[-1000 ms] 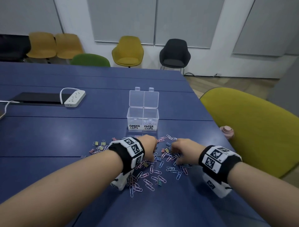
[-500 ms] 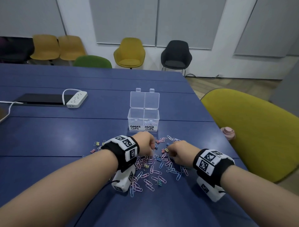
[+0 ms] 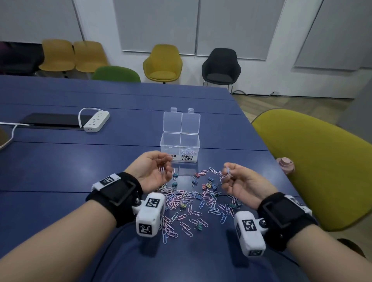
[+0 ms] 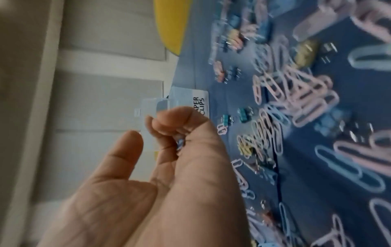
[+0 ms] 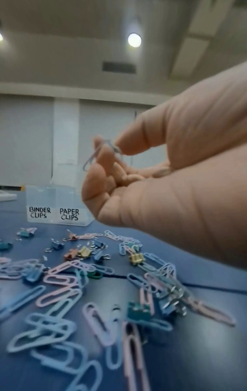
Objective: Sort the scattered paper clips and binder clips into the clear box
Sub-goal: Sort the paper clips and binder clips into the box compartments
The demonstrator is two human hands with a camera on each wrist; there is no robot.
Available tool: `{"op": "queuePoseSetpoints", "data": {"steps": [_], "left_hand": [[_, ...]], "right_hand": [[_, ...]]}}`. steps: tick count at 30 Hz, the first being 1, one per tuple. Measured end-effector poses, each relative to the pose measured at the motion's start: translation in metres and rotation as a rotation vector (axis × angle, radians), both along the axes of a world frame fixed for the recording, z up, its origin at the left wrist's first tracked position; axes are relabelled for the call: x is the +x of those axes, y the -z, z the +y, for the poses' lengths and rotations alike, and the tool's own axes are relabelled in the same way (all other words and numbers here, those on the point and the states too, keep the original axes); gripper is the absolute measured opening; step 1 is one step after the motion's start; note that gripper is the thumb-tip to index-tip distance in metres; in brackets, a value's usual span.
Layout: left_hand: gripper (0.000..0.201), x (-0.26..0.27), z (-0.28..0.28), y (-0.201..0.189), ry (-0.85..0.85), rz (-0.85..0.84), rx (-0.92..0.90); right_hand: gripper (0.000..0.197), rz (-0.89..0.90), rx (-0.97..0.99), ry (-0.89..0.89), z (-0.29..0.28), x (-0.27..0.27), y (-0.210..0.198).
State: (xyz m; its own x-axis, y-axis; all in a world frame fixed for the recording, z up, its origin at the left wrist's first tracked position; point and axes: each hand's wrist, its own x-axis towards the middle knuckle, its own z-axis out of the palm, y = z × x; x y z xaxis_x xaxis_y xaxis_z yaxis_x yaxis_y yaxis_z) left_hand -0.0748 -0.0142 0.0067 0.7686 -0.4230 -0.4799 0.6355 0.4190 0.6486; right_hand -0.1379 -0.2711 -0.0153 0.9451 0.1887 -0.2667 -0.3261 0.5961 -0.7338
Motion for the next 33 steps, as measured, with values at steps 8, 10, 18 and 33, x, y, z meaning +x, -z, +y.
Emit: {"op": "queuePoseSetpoints", "data": {"steps": [8, 10, 18, 33], "left_hand": [[0.013, -0.011, -0.009, 0.014, 0.679, -0.868, 1.312], [0.02, -0.016, -0.011, 0.013, 0.774, -0.922, 1.402], [0.021, -0.02, -0.02, 0.019, 0.888, -1.008, 1.498], [0.012, -0.01, -0.004, 0.015, 0.719, -0.817, 1.163]], "right_hand": [[0.027, 0.18, -0.192, -0.003, 0.023, 0.005, 0.009], [0.03, 0.201, -0.386, -0.036, 0.023, 0.007, 0.01], [0.021, -0.169, -1.888, -0.524, 0.04, 0.016, -0.005], [0.023, -0.01, -1.208, -0.252, 0.017, 0.013, 0.007]]}}
